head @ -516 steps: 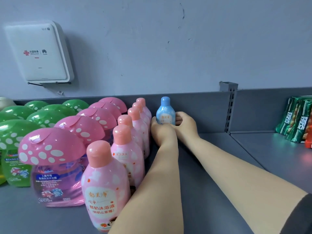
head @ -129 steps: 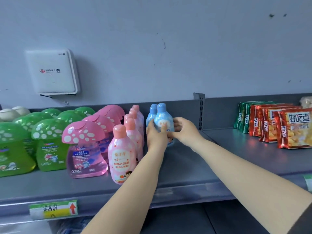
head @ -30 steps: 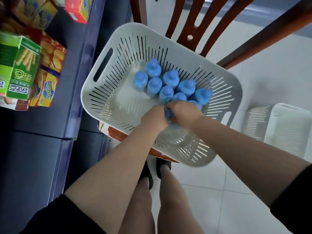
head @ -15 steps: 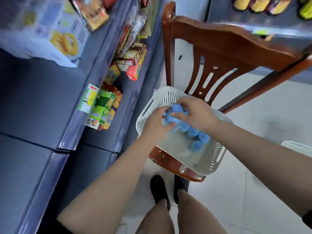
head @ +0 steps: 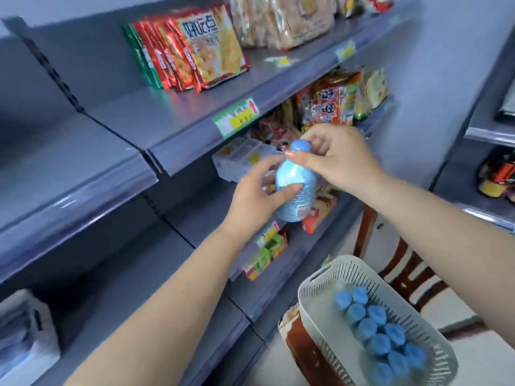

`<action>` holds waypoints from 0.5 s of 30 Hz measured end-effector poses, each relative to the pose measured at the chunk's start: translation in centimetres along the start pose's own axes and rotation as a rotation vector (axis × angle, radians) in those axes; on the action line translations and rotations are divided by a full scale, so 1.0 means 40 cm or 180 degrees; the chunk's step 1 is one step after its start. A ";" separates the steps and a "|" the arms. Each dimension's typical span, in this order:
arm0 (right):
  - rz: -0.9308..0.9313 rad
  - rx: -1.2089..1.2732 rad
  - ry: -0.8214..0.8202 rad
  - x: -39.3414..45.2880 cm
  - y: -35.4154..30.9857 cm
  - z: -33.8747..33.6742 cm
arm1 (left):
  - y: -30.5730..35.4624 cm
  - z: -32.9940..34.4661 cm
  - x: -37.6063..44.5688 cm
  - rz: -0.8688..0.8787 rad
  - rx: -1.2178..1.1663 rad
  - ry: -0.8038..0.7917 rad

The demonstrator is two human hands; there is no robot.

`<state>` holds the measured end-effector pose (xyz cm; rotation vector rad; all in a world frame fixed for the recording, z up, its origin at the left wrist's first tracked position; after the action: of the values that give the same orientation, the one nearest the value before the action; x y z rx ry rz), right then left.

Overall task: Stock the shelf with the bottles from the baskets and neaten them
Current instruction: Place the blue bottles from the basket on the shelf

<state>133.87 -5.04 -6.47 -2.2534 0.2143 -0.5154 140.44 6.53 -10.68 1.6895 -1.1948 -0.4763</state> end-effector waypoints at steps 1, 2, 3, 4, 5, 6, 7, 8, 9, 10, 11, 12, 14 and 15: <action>-0.0134 0.0032 -0.0006 0.025 -0.051 0.000 | 0.032 -0.046 -0.017 0.0057 0.0035 0.0130; -0.0236 0.0087 -0.0014 0.043 -0.091 0.001 | 0.055 -0.079 -0.029 0.0095 0.0032 0.0233; -0.0338 0.0132 -0.0043 0.063 -0.130 0.003 | 0.079 -0.113 -0.041 0.0141 0.0029 0.0327; -0.0448 0.0174 -0.0103 0.081 -0.171 0.009 | 0.100 -0.149 -0.057 0.0183 0.0051 0.0446; -0.0575 0.0196 -0.0158 0.098 -0.214 0.018 | 0.120 -0.186 -0.075 0.0217 0.0101 0.0573; -0.0706 0.0216 -0.0210 0.116 -0.258 0.027 | 0.140 -0.223 -0.093 0.0252 0.0150 0.0695; -0.0815 0.0246 -0.0254 0.130 -0.302 0.036 | 0.159 -0.259 -0.112 0.0273 0.0201 0.0804; -0.0919 0.0273 -0.0309 0.146 -0.344 0.046 | 0.179 -0.293 -0.131 0.0302 0.0262 0.0918; -0.1029 0.0289 -0.0372 0.159 -0.386 0.058 | 0.199 -0.326 -0.152 0.0318 0.0341 0.1034; -0.1146 0.0285 -0.0432 0.172 -0.428 0.072 | 0.214 -0.357 -0.173 0.0314 0.0416 0.1154; -0.1266 0.0280 -0.0493 0.183 -0.467 0.087 | 0.227 -0.385 -0.195 0.0302 0.0479 0.1268; -0.1369 0.0297 -0.0568 0.193 -0.503 0.103 | 0.237 -0.413 -0.216 0.0291 0.0527 0.1372; -0.1561 0.0384 -0.0807 0.213 -0.570 0.141 | 0.251 -0.464 -0.263 0.0237 0.0599 0.1576; -0.1662 0.0414 -0.0987 0.222 -0.601 0.167 | 0.255 -0.489 -0.288 0.0195 0.0619 0.1687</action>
<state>144.46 12.73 10.04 -2.2163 -0.5621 -0.4200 145.04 25.65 4.58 1.7862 -0.9145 0.1322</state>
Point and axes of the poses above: each hand's wrist, its own x-axis towards the middle knuckle, its own z-axis out of the palm, y = z × x, the point moved 9 cm from there along x, towards the middle knuckle, and after that the axes turned 14 degrees about -y, right-handed, at the moved point
